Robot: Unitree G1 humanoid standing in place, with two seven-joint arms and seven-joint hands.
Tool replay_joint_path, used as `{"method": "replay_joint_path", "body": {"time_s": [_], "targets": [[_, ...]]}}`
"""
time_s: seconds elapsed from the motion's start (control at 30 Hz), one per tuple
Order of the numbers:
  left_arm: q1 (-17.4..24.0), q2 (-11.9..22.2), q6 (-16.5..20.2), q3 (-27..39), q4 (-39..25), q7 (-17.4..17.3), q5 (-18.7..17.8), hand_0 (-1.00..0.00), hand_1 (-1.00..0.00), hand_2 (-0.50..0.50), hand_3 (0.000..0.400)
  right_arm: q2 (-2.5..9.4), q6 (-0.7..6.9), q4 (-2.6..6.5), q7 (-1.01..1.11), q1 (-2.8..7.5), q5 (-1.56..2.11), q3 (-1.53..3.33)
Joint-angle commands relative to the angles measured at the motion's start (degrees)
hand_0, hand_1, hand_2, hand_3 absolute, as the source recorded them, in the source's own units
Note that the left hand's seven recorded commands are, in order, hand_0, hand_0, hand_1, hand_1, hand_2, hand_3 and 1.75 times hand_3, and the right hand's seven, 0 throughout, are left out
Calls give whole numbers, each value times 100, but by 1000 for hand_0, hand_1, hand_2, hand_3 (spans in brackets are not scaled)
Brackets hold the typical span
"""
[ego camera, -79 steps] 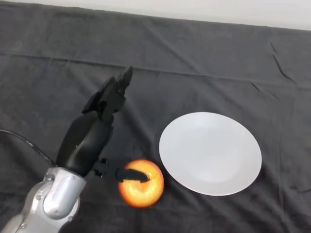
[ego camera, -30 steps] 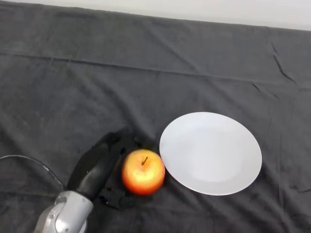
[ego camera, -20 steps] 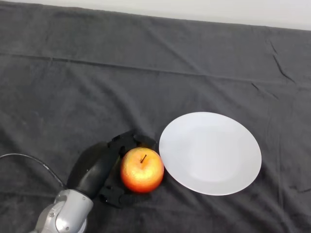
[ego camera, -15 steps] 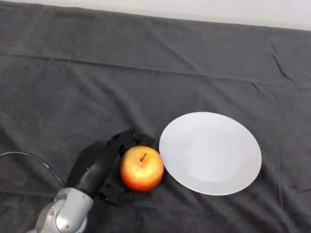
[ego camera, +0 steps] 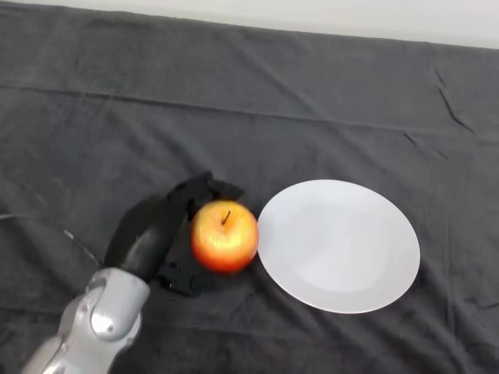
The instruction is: Move the apple to the plate
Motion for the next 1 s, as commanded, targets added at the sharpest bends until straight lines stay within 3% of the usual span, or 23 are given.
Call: {"method": "replay_joint_path", "body": {"time_s": [0.03, 0.5, 1.0], "targets": [[-338, -123, 85, 105, -294, 137, 8, -1000, -1000, 0, 400, 731, 153, 315, 15, 731, 111, 4], [-1329, -629, -93, -646, 801, 683, 151, -1000, -1000, 0, 400, 730, 149, 321, 16, 730, 116, 7], [-2187, -1085, -519, -1933, 2253, 1134, -128, -1000, -1000, 0, 400, 726, 137, 339, 16, 725, 110, 0]]}}
